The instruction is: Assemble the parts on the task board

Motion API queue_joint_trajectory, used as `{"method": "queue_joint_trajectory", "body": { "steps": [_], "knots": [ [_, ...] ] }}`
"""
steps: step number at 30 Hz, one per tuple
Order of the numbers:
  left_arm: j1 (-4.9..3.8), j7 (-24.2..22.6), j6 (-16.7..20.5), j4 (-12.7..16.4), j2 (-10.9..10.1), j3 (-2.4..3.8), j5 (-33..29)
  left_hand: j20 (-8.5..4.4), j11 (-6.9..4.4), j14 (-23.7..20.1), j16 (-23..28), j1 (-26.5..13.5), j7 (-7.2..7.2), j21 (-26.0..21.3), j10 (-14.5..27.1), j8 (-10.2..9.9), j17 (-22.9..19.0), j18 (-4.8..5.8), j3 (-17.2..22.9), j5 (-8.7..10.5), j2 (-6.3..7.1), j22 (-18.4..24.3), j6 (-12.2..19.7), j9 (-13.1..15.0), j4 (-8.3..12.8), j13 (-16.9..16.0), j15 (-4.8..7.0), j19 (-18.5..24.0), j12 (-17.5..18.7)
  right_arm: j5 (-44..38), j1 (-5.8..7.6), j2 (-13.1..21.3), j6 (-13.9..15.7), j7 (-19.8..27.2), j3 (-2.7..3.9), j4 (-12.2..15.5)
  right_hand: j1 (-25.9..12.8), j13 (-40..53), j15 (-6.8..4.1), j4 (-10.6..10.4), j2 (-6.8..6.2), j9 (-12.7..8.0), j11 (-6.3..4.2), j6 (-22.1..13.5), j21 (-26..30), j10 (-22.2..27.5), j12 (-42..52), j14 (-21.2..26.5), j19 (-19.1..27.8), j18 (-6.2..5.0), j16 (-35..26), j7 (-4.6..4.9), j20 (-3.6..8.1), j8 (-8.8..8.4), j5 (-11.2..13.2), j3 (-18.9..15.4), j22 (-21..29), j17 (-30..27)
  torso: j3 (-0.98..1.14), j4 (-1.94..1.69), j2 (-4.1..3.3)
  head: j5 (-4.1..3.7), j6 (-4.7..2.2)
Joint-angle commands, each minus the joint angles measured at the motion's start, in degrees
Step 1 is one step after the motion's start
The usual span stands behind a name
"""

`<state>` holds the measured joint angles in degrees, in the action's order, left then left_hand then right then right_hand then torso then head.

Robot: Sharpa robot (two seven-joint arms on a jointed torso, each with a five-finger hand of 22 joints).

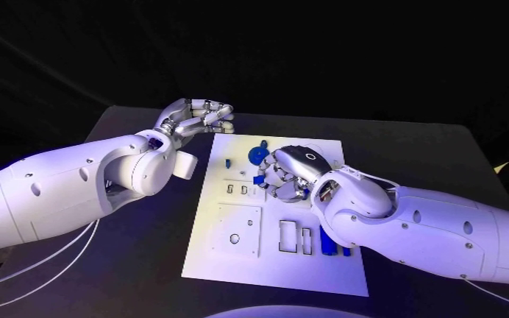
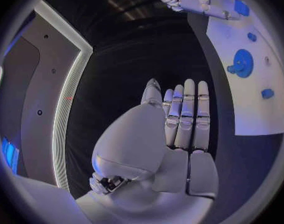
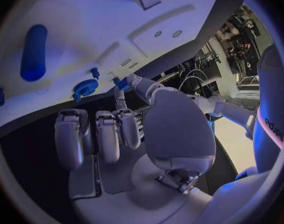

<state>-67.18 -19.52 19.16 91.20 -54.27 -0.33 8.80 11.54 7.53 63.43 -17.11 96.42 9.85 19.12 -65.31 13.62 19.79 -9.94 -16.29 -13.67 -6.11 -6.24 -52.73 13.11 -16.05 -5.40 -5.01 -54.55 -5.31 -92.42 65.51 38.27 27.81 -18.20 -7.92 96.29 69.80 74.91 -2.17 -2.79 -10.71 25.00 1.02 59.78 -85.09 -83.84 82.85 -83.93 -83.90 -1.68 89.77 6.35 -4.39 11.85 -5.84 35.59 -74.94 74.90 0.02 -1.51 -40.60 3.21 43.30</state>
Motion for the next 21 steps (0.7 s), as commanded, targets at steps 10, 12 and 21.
{"method": "queue_joint_trajectory", "body": {
  "steps": [10,12,21],
  "knots": [
    [1.83,3.3,-9.3,4.0,-4.1,-0.16,38.4,-7.06,-5.41,18.8,-55.0,4.6,-3.53,28.8,-11.3,-3.4,52.6,0.19,-8.2,-1.45,-3.26,-20.8,-4.3,1.5,-0.3,-15.4,6.53,-8.2,-10.4,4.7,0.84,1.7,-1.6,0.0,0.19,1.2,-0.7,7.3,-0.37,-0.4,-0.17,1.6,-0.10,1.2,-0.5,-0.4,0.1,-6.1,-3.4,0.53,0.2,-1.15,0.51,0.13,0.1,-0.1,-13.0,15.1,-0.09,-0.55,0.81,-0.07,0.19],
    [2.10,3.2,-9.3,4.7,-4.3,-0.21,43.0,-7.15,-5.85,21.5,-62.3,4.7,-3.26,39.0,-10.0,-4.2,59.5,1.87,-9.2,-1.56,-3.72,-33.7,-4.2,1.4,-0.3,-19.9,6.71,-12.0,-14.3,4.9,0.86,1.7,-1.6,0.1,0.20,1.0,-0.7,7.3,-0.37,-0.4,-0.17,1.6,-0.10,1.2,-0.5,-0.4,0.1,-6.1,-3.4,0.53,0.2,-1.15,0.51,0.13,0.1,-0.1,-13.0,15.1,-0.10,-0.60,0.83,-0.09,0.19],
    [3.32,4.1,-8.8,6.7,-4.4,-0.31,59.1,-8.14,-7.70,26.6,-72.9,5.2,-4.63,62.1,-9.4,-8.7,70.2,6.41,-10.1,-3.66,-4.66,-67.3,-0.1,-0.1,-0.3,-50.8,8.13,-24.5,-45.7,5.2,0.90,1.5,-1.8,0.2,0.22,0.3,-0.7,7.2,-0.39,-0.4,-0.23,1.6,-0.13,1.1,-0.7,-0.3,0.1,-6.1,-3.5,0.57,0.2,-1.17,0.53,0.12,0.1,0.0,-13.1,15.1,-0.13,-0.53,0.80,0.01,0.06]
  ]
}}
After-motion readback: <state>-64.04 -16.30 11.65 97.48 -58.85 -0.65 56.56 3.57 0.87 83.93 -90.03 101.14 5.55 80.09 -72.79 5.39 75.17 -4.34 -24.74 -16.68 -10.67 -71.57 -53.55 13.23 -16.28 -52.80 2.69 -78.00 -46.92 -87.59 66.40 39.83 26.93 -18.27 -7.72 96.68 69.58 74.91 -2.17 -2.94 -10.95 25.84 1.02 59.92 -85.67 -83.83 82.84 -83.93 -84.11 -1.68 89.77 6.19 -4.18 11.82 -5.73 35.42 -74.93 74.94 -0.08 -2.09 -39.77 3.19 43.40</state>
